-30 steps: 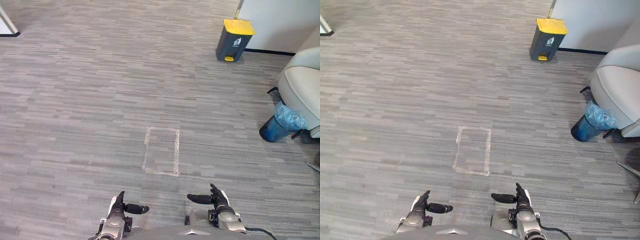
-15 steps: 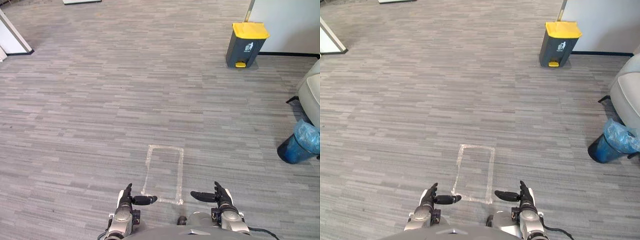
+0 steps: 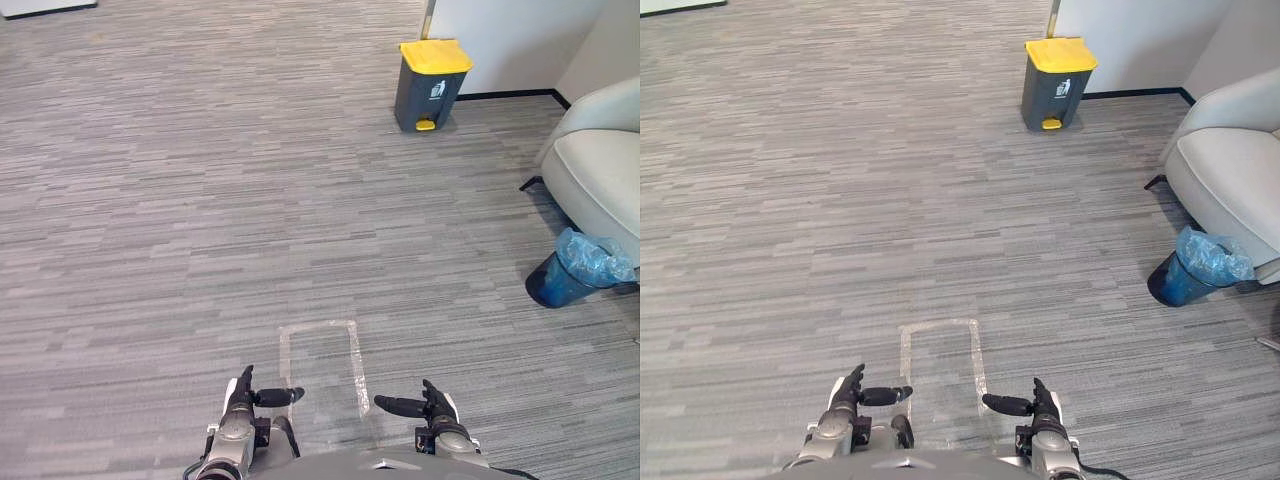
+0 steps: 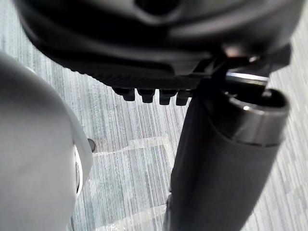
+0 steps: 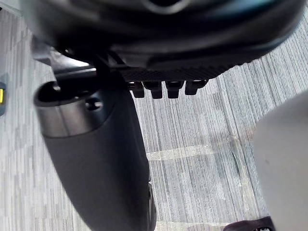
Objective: Organize the slippers on the shoe rack
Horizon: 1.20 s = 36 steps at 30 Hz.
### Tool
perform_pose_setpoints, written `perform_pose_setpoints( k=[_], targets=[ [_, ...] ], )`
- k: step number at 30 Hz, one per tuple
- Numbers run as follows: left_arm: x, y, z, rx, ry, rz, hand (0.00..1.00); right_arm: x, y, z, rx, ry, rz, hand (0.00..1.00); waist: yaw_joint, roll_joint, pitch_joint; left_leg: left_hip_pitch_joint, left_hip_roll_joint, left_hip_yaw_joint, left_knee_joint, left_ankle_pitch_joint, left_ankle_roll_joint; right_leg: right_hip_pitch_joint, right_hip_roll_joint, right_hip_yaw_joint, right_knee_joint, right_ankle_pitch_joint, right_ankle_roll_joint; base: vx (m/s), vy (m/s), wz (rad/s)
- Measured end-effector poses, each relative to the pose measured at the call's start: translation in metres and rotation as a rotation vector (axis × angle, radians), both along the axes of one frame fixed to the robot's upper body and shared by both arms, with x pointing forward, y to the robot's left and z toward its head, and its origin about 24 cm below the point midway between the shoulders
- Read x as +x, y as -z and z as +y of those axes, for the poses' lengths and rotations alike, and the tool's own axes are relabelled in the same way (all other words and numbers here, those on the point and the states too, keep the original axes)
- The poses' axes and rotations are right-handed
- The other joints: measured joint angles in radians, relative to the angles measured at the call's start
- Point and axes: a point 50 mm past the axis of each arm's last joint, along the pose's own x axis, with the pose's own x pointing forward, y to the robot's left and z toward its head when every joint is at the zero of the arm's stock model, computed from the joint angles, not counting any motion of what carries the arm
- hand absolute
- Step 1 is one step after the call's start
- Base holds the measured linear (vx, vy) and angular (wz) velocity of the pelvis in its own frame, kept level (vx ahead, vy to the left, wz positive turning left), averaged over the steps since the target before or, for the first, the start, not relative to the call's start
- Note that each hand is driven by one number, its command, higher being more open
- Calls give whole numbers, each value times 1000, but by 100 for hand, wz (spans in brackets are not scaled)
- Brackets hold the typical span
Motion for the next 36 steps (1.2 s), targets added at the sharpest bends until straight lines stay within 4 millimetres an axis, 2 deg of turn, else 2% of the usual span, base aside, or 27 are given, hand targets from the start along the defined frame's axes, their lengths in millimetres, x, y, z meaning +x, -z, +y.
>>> perform_pose_setpoints(
  k=[2, 4, 5, 7, 8, 9, 11, 13, 14, 15, 16, 18, 20, 21, 23, 24, 25, 26, 27, 28, 29, 31, 33, 34, 35, 36],
  targets=[
    [-7, 3, 3, 13, 17, 33, 100, 3, -1, -3, -8, -4, -7, 100, -5, 13, 6, 59, 0, 32, -36, -2, 5, -57, -20, -52, 124, -19, -13, 341, 288, -55],
    [-9, 4, 5, 27, 34, 53, 100, 6, -3, -7, -24, -16, -18, 100, -8, 40, -4, 126, 14, 51, -97, -2, 5, -124, -13, -195, 173, -75, -66, 312, 118, -37],
    [-9, 4, 5, 37, 50, 55, 100, 10, -4, -10, -34, -29, -30, 100, -8, 53, 0, 156, 32, 65, -115, -2, 4, -171, 17, -254, 156, -91, -94, 299, -6, -31],
    [-11, 4, 5, 35, 49, 63, 100, 16, -7, -11, -41, -40, -51, 100, -13, 67, 7, 181, 58, 73, -115, -2, 4, -234, 73, -316, 53, -93, -112, 286, -66, -25],
    [-12, 5, 6, 36, 50, 67, 100, 16, -7, -9, -41, -48, -55, 100, -14, 57, 3, 195, 49, 75, -115, -4, -5, -247, 105, -334, -113, -9, -142, 305, -108, -8],
    [-14, 6, 3, 26, 53, 83, 100, 16, -7, -12, -41, -35, -56, 100, -22, 58, 5, 219, 45, 68, -113, -15, -27, -239, 117, -330, -145, 99, -188, 370, -106, -11],
    [-15, 8, -14, -24, 57, 82, 100, 15, -8, -20, -64, -35, -56, 100, -17, 103, -8, 214, 71, 68, -91, -8, -26, -212, 153, -315, -194, 96, -192, 372, -117, -25],
    [-13, 8, -24, -51, 73, 76, 100, 15, -9, -25, -69, -13, -52, 100, -20, 120, -1, 212, 93, 68, -20, 14, -48, -172, 173, -298, -238, 91, -197, 290, -124, -31],
    [-12, 8, -24, -52, 74, 74, 100, 13, -8, -25, -66, -4, -47, 100, -20, 117, 1, 204, 104, 68, 24, 23, -57, -151, 180, -289, -256, 90, -198, 271, -128, -32],
    [-10, 7, -22, -53, 69, 65, 100, 11, -7, -24, -59, 8, -39, 100, -21, 101, 11, 174, 137, 64, 157, 41, -79, -101, 189, -274, -293, 87, -201, 194, -89, -39],
    [-7, 6, -19, -55, 46, 49, 100, 9, -6, -22, -53, 10, -34, 100, -17, 90, 17, 135, 162, 53, 286, 3, -100, -63, 193, -251, -321, 84, -204, 226, -92, -42],
    [-5, 4, -17, -56, 24, 30, 100, 6, -5, -24, -62, 22, -28, 100, -12, 84, 18, 75, 167, 38, 382, -70, -96, -32, 193, -212, -336, 78, -202, 183, 6, -64],
    [-4, 3, -15, -55, 13, 21, 100, 4, -5, -25, -65, 31, -26, 100, -9, 82, 18, 27, 151, 20, 338, -104, -86, -14, 193, -164, -344, 77, -198, 166, 50, -76],
    [-4, 3, -14, -53, 10, 21, 100, 4, -5, -26, -64, 37, -24, 100, -8, 82, 18, 12, 136, -11, 289, -110, -93, -10, 193, -142, -344, 76, -194, 123, 78, -70],
    [-3, 3, -12, -48, 8, 18, 100, 2, -4, -25, -59, 48, -19, 100, -4, 75, 21, -9, 93, -109, 168, -112, -97, -1, 189, -86, -342, 71, -182, 153, 140, -92],
    [-3, 2, -10, -42, 9, 18, 100, 2, -3, -23, -55, 50, -16, 100, -4, 67, 18, -21, 52, -210, 80, -107, -101, -1, 181, -41, -330, 61, -165, 141, 156, -92],
    [-2, 2, -10, -40, 11, 18, 100, 1, -3, -23, -53, 54, -14, 100, -4, 66, 18, -22, 41, -240, 50, -99, -97, -1, 179, -26, -325, 56, -156, 155, 177, -99],
    [-3, 3, -12, -42, 21, 22, 100, 0, -3, -25, -54, 67, -14, 100, -6, 73, 14, -19, 34, -275, -23, -25, -89, -2, 184, 6, -310, 40, -130, 189, 266, -82],
    [-5, 4, -16, -54, 24, 31, 100, -1, -3, -27, -58, 67, -9, 100, -7, 88, 3, -18, 49, -269, -32, 40, -76, -3, 193, 37, -293, 21, -107, 158, 229, -83],
    [-4, 4, -14, -46, 31, 33, 100, -2, -2, -24, -51, 67, -3, 100, -7, 64, -5, -5, 34, -243, -30, 38, -75, -8, 174, 53, -279, 14, -93, 154, 248, -78],
    [-7, 4, -8, -23, 36, 41, 100, -7, 1, -15, -26, 70, 9, 100, -6, 36, -24, 19, 12, -201, -67, 30, -61, -22, 149, 70, -270, -2, -79, 118, 176, -75],
    [-11, 5, 0, -2, 40, 55, 100, -11, 4, -2, 10, 71, 22, 100, -4, 4, -43, 53, -13, -133, -113, 29, -51, -41, 126, 126, -268, -8, -64, 160, 237, -81],
    [-13, 6, 0, 0, 41, 64, 100, -10, 4, -1, 13, 69, 22, 100, -6, 1, -45, 77, -27, -85, -137, 25, -43, -52, 115, 161, -271, -5, -50, 102, 146, -79],
    [-13, 6, -1, 0, 51, 71, 100, -9, 3, -4, 6, 68, 20, 100, -5, 10, -40, 101, -28, -40, -154, 21, -36, -63, 116, 164, -265, 3, -35, 104, 134, -97],
    [-13, 6, -1, 0, 54, 73, 100, -8, 3, -6, 0, 66, 18, 100, -6, 17, -38, 114, -26, -9, -164, 20, -36, -79, 115, 144, -254, 10, -25, 82, 82, -106],
    [-14, 7, -2, 2, 59, 80, 100, -5, 1, -9, -7, 63, 10, 100, -5, 25, -35, 127, -19, 25, -171, 20, -35, -101, 108, 76, -237, 20, -13, 34, 1, -106]
  ],
)
